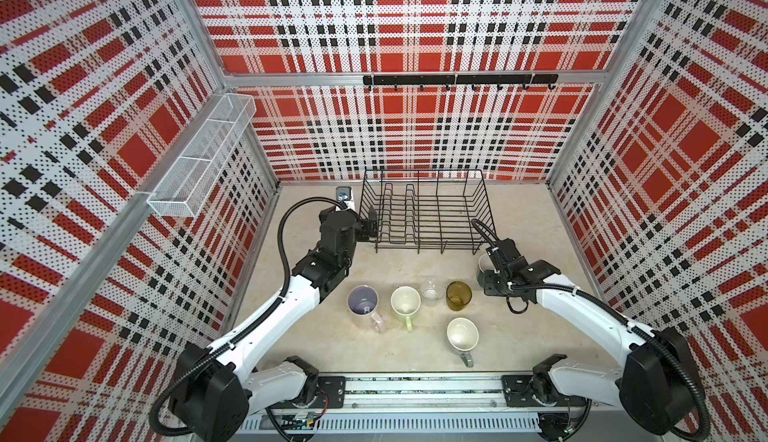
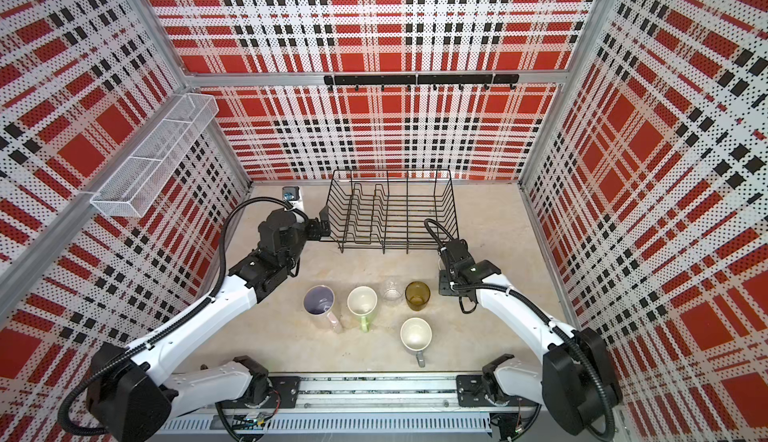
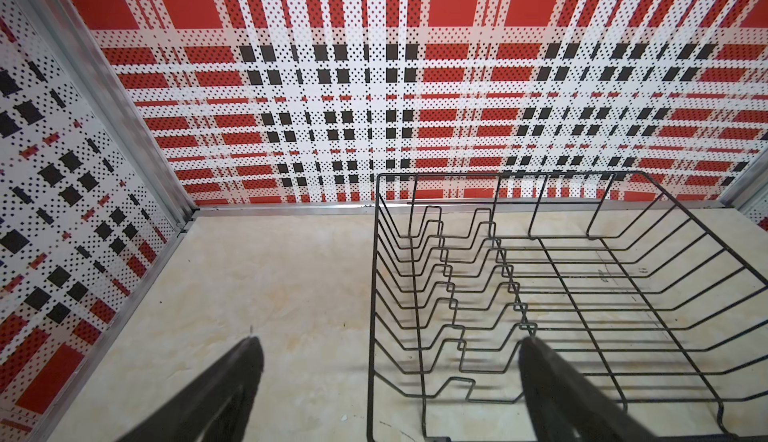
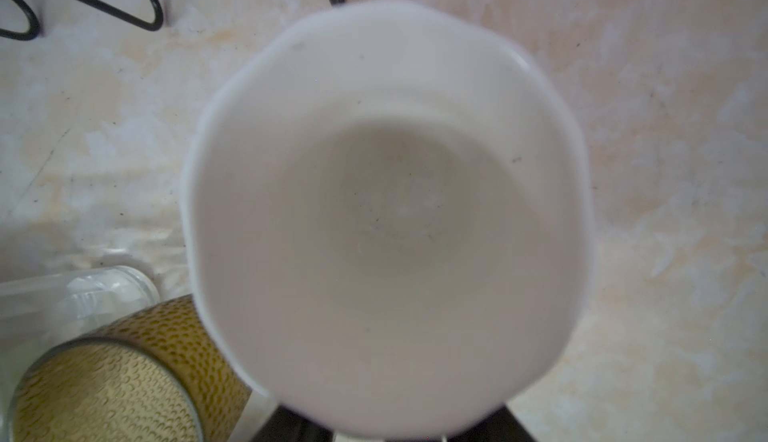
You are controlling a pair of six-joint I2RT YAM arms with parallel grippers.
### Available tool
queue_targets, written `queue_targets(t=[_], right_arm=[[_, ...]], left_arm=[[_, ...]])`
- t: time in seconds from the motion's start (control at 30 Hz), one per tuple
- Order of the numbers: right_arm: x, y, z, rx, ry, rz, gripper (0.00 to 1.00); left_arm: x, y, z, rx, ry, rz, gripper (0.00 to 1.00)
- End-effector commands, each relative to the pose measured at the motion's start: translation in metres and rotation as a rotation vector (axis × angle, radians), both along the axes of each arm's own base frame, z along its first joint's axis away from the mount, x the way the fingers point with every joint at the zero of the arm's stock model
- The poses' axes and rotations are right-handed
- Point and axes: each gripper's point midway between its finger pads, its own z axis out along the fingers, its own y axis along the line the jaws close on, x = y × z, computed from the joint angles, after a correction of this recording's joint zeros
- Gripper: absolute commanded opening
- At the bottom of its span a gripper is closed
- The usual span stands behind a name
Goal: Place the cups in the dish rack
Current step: 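Lower the right gripper onto the dark-green mug handle and close it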
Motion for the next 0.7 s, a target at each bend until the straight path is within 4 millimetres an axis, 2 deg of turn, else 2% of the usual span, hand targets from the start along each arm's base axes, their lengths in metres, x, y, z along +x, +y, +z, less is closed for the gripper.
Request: queue_targets(t=[0.0,0.33,0.5,0.67], right_arm=[[0.006,0.007,0.007,0.02,-0.003,0.027,0.47],[-0.002,-0.002,-0.01,-0.01,0.12,0.091,0.47],[0.003,0.003,-0.007,0.001,0.122,0.108,0.46],[0.009,0.001,-0.015,-0.016,0.13,0.118,0.46]], left_arm=[[-0.004,0.003,0.01,-0.003,-0.042,0.008,0.98],[-0.007,0.005,0.014,0.0,-0.05,0.006,0.98],[-0.01,0.006,0.012,-0.008,-0.05,0.01,0.98],[-0.011,0.007,0.01,-0.01,-0.047,0.015,0.98]])
